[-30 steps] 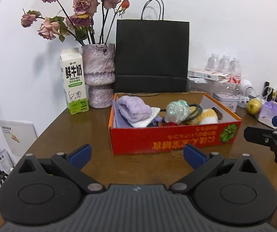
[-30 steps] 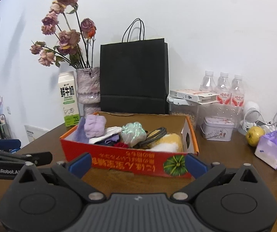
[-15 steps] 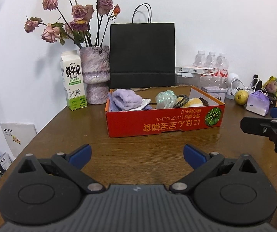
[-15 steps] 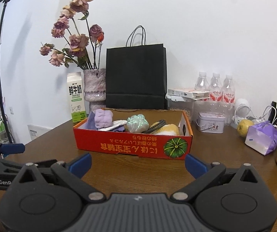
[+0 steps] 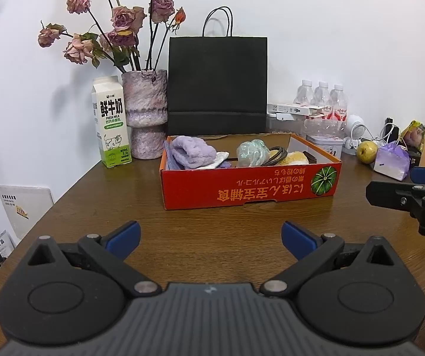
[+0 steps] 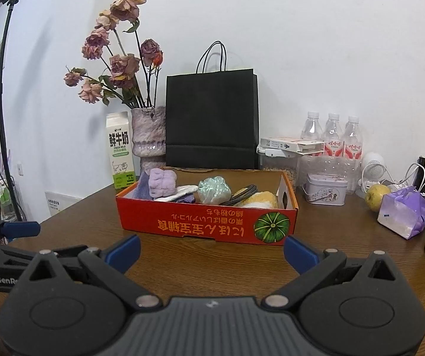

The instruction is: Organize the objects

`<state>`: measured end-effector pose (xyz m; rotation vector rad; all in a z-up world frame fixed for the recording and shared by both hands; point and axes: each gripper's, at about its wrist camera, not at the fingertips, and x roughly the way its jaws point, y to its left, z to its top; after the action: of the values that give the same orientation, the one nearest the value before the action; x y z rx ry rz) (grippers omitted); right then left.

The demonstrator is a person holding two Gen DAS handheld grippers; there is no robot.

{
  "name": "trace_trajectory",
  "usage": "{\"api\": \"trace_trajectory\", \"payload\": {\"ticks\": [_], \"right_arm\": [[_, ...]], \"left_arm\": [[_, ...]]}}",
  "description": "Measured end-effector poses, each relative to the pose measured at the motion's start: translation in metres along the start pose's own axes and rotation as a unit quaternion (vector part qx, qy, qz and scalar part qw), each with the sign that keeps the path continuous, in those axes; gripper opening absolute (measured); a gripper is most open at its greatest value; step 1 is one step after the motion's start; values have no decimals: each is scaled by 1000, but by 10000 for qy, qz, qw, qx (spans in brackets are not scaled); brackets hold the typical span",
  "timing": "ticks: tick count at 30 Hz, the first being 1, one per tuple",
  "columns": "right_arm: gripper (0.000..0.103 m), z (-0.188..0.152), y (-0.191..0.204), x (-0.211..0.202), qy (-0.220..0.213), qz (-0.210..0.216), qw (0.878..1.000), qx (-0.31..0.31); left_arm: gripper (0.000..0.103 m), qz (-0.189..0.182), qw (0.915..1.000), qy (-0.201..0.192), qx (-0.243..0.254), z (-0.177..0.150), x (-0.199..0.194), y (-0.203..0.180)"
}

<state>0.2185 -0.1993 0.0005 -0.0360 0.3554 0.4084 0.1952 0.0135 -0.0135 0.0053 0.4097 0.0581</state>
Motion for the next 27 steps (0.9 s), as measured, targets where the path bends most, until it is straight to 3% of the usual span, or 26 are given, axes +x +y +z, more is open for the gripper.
{"api": "trace_trajectory", "payload": {"ticks": [27], "right_arm": [[103, -4, 3, 4, 73, 19, 9999, -76]], "left_arm": [[103, -116, 9999, 6, -59, -1, -1, -1]]}}
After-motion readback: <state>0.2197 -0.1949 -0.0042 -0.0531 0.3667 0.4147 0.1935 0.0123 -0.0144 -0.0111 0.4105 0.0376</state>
